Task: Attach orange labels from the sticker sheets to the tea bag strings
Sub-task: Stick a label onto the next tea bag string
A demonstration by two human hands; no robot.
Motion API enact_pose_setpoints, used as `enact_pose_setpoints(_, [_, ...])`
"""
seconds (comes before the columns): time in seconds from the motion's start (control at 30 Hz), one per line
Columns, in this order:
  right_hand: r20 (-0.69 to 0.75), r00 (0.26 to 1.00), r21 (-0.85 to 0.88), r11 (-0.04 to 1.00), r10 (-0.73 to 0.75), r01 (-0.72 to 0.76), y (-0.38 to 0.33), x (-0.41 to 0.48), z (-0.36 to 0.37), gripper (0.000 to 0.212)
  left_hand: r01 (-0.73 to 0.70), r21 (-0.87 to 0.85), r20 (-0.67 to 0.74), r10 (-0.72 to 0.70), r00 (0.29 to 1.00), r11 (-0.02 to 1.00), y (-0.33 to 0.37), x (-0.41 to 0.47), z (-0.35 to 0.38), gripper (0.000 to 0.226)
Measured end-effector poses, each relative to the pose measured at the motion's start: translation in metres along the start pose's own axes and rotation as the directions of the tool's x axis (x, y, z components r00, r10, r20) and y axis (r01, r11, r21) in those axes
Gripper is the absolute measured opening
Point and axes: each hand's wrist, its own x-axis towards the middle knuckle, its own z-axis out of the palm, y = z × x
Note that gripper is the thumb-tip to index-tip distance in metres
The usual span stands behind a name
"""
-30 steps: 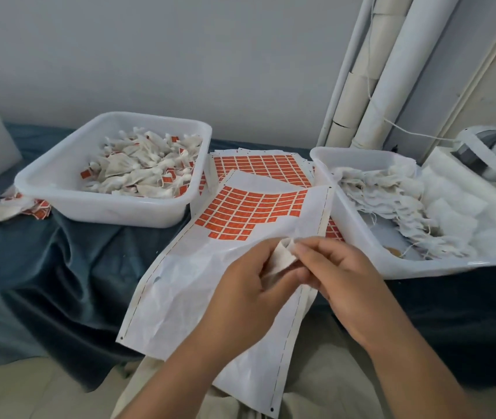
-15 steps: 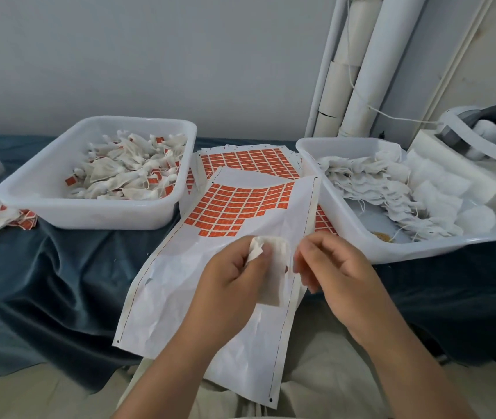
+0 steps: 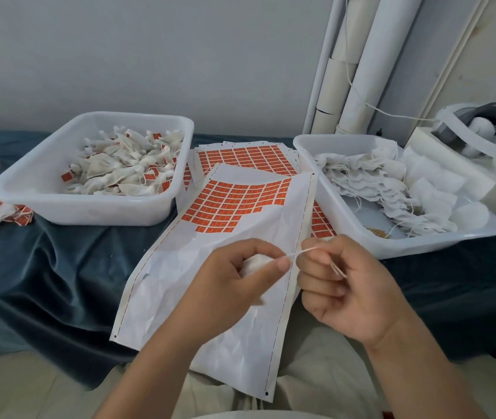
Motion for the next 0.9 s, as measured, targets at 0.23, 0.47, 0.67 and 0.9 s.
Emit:
enact_pose_setpoints(0.23, [0.107,0.987,0.130,0.986,-0.120,0.106,-0.006,0.000,-0.008,0.027,0.003,0.175,0.073,-0.016,0.997,0.985,-0.004,0.001,-0.005,0.043])
enact_pose_setpoints(0.47, [-0.098,0.946,-0.256,0.926,-0.310,0.277,-0.010,-0.002,-0.014,0.018,0.038,0.319,0.285,-0.134,0.949,0.947,-0.004,0.002,-0.010,0.048])
enact_pose_setpoints(0.67, [-0.171,0.890,-0.547,0.792,-0.423,0.271,-0.008,-0.001,-0.019,0.025,0.055,0.286,0.279,-0.138,0.950,0.957,-0.009,0.004,-0.014,0.052])
enact_pose_setpoints(0.9, [-0.117,0.895,-0.894,0.438,-0.431,0.094,0.005,0.001,-0.004,0.022,-0.077,-0.025,0.103,0.079,0.991,0.997,-0.005,0.005,-0.009,0.028])
